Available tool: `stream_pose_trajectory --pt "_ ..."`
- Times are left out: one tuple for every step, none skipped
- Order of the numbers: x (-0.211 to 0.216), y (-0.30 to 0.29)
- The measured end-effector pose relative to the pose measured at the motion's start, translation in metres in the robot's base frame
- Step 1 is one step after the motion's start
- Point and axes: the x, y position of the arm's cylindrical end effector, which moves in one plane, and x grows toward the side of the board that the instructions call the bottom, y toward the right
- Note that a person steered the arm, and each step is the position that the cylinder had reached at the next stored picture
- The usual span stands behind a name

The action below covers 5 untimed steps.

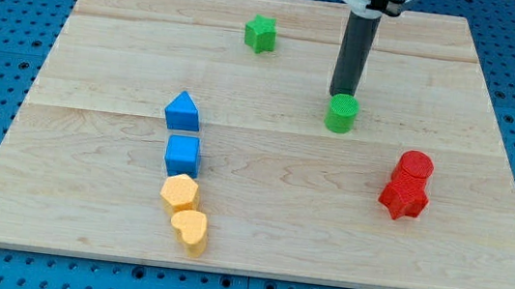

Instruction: Move the green circle above the red circle

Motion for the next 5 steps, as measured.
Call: stream_pose_trajectory --pt "0.0 -0.03" --pt "0.028 -0.034" --pt "0.052 0.02" --pt "0.052 0.032" --pt "0.045 0.031"
